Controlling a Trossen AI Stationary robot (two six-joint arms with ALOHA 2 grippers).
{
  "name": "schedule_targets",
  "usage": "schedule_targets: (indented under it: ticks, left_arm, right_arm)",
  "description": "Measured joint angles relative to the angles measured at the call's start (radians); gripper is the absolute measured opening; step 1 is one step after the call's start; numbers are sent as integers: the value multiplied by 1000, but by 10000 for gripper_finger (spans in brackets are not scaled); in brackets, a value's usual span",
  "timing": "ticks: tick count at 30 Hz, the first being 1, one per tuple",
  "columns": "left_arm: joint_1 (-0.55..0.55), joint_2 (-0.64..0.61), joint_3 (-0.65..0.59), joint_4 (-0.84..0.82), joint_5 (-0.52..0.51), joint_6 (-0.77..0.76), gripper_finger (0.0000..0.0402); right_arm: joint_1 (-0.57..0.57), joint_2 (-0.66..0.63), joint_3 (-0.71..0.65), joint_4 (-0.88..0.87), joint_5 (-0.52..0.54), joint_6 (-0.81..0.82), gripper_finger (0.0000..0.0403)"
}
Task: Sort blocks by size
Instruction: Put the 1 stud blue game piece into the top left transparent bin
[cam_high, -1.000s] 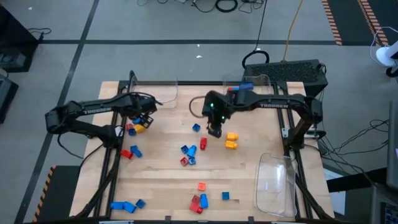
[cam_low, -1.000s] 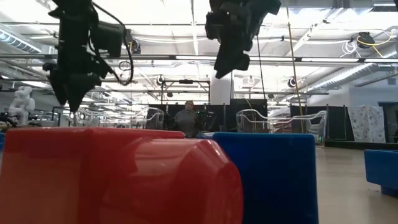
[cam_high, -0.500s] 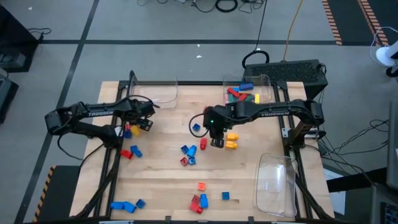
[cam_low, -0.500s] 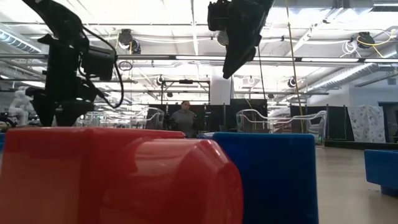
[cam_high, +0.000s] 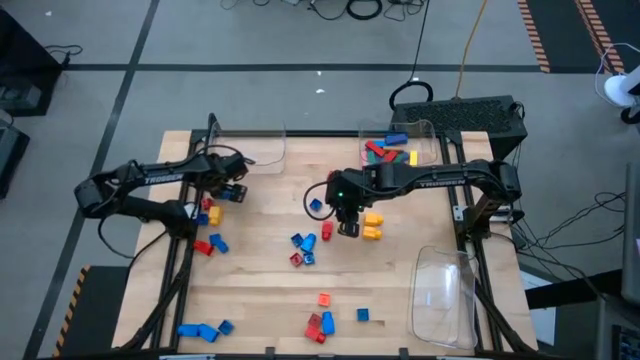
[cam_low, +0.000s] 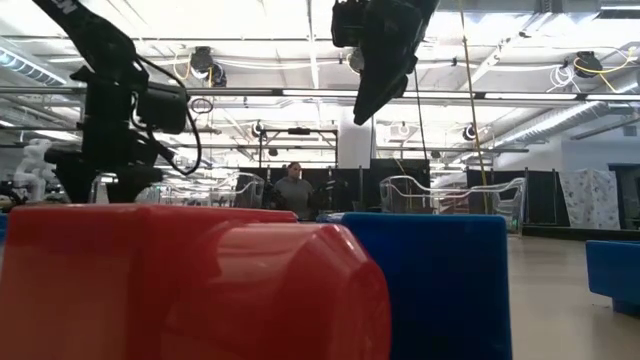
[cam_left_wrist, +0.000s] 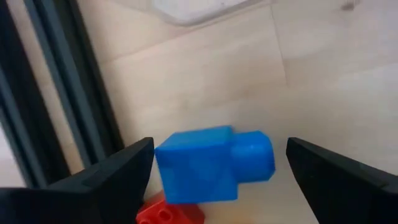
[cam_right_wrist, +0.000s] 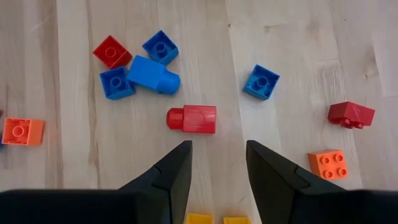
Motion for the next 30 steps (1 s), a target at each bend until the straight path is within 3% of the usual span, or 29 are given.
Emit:
schedule_targets:
  ticks: [10,15,22,27,30]
  left_arm:
    - [5,112,7,27,39,26,356]
    - [5,108,5,33,58,34,344]
    - [4,107,4,34,69,34,279]
    - [-10,76,6,24,70,53,279]
    - [-40,25,24,-6,109,56,285]
  right_arm:
    - [0,0,0,-4,-1,-15,135]
    - [0,0,0,-4,-1,-15,135]
    - [0,0,0,-30,-1,-18,135]
    - [4,-12,-40,-50,5,-22,135]
    - [14,-45,-82,-42,65,5,135]
